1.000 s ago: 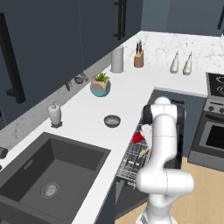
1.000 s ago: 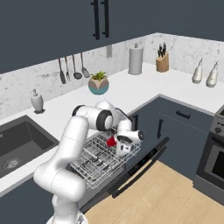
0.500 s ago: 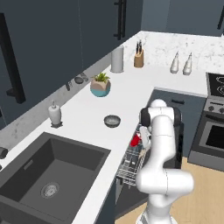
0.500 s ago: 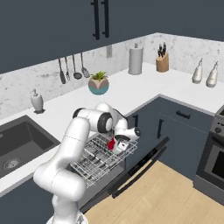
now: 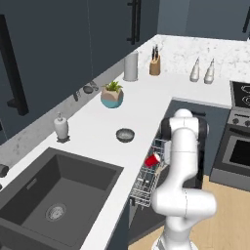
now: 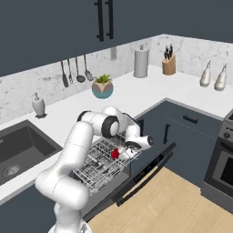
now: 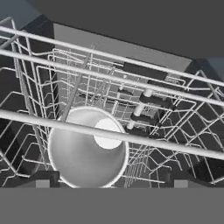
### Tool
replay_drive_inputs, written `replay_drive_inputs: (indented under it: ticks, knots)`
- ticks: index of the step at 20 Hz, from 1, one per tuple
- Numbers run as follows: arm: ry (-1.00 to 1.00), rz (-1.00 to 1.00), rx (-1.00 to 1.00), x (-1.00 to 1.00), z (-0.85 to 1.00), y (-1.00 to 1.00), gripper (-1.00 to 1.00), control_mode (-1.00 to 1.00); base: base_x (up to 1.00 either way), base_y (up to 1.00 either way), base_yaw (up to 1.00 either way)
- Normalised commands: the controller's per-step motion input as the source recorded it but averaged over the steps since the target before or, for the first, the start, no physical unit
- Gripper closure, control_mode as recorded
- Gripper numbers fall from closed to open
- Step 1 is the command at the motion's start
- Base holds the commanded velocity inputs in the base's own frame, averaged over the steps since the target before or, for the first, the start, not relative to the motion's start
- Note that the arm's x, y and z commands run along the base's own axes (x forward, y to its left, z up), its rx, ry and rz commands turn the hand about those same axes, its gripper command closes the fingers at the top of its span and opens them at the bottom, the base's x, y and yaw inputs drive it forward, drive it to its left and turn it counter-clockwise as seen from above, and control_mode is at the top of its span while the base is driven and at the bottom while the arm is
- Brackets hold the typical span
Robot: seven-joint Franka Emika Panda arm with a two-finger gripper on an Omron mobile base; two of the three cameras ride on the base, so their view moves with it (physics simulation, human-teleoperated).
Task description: Pick up the cup and bowl from the counter, place them in the dishwasher, and close the dishwasher door.
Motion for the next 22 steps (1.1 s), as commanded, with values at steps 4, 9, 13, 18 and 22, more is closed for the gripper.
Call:
replay_drive_inputs:
  ticks: [4,9,13,18,22]
  knots:
    - [0.0,-0.09,0.21,-0.7,0.99,-0.32,-1.0,-1.0,0.0,0.0,0.0]
    - [-0.05,0.02,0.15,-0.58,1.0,-0.04,-1.0,-1.0,0.0,0.0,0.0]
    - [-0.22,0.13,0.01,-0.43,1.0,0.12,-1.0,-1.0,0.0,0.0,0.0]
    - [-0.27,0.22,-0.04,-0.4,1.0,0.41,-1.0,-1.0,0.0,0.0,0.0]
    - [-0.27,0.27,-0.19,-0.18,0.89,0.64,-1.0,-1.0,0.0,0.0,0.0]
